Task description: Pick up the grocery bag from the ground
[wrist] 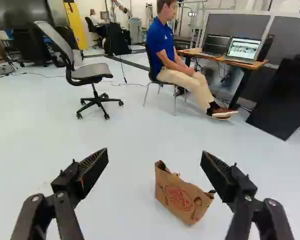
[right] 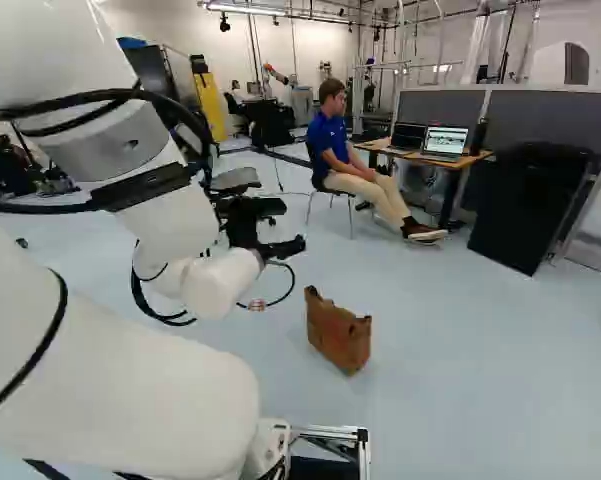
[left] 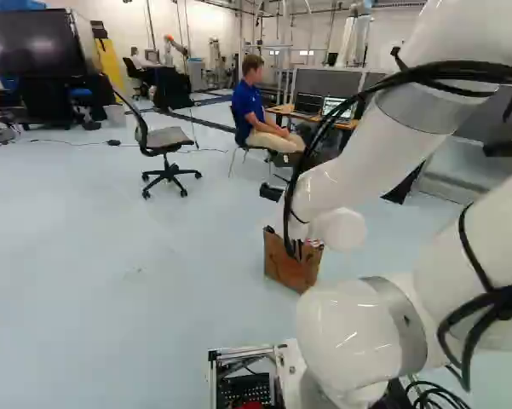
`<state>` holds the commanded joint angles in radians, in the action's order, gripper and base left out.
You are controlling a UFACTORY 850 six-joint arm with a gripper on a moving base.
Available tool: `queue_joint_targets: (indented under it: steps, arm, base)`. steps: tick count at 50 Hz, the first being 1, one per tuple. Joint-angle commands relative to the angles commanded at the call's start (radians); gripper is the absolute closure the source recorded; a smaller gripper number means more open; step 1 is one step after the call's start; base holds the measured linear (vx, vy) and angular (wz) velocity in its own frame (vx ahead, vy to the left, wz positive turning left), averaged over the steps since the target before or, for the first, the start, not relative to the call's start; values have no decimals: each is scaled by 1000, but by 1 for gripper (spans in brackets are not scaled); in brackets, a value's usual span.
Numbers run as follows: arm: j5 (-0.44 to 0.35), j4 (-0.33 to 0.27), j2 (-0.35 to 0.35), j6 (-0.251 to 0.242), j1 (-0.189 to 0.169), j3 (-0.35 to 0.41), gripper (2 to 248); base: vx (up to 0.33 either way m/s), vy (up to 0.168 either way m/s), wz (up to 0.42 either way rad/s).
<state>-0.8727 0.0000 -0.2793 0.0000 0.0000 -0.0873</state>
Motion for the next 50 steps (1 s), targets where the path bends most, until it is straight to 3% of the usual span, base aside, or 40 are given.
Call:
queue_joint_targets:
  steps: [2, 50]
  arm:
    - [0, 0, 42, 0, -10, -35, 3]
    - [0, 0, 435, 0, -85, -424, 3]
  base:
    - [-14, 0, 0]
    - [0, 0, -1]
